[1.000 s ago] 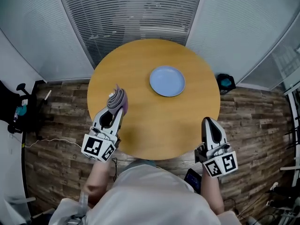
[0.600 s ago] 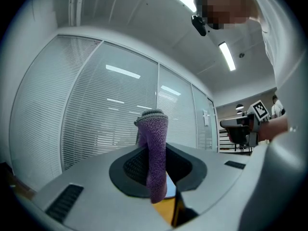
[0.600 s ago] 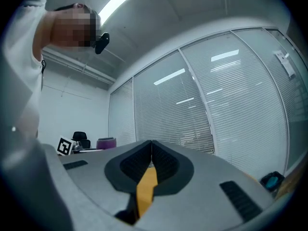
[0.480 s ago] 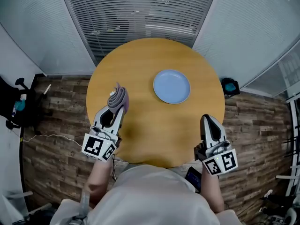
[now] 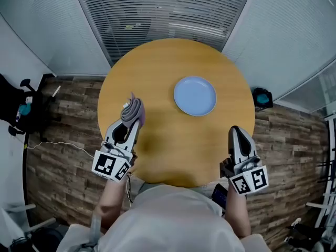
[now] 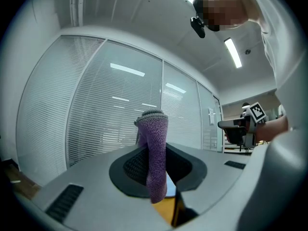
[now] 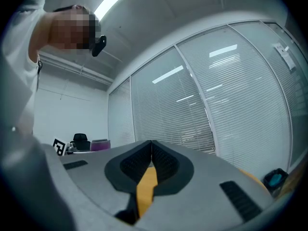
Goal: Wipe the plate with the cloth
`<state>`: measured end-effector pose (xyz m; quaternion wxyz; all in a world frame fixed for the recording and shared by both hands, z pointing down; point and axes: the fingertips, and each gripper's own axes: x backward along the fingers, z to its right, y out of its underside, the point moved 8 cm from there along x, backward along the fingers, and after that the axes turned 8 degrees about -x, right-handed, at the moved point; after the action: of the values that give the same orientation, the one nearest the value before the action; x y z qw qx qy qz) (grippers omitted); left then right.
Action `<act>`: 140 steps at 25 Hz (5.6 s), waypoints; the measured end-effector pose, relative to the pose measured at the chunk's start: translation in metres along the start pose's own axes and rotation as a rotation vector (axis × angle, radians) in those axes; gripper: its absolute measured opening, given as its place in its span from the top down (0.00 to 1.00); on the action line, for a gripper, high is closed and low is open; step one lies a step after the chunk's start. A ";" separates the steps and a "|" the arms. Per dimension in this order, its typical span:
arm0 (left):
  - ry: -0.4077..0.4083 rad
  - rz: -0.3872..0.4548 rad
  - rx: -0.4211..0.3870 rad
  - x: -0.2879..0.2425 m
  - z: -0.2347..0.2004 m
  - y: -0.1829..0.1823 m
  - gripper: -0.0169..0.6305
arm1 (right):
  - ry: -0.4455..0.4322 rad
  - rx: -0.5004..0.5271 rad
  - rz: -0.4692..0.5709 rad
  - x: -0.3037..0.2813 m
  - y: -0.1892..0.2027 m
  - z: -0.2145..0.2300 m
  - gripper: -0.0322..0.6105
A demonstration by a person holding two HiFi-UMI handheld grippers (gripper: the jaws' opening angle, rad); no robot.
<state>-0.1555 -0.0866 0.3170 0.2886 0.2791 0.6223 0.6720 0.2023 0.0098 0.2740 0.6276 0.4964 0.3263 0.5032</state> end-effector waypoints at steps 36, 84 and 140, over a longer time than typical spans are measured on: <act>-0.147 -0.077 0.020 -0.002 0.029 0.025 0.86 | -0.061 -0.046 -0.079 -0.048 -0.004 0.102 0.92; -0.112 -0.194 0.044 -0.125 -0.001 0.103 0.86 | 0.081 -0.173 -0.552 -0.183 0.190 0.252 0.78; -0.127 -0.235 0.035 -0.114 -0.002 0.115 0.86 | -0.079 -0.527 -1.063 -0.215 0.265 0.218 0.89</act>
<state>-0.0842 -0.1781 0.4301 0.3990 0.2513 0.6430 0.6035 0.2585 -0.2594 0.5705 0.9073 0.1108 0.3705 0.1651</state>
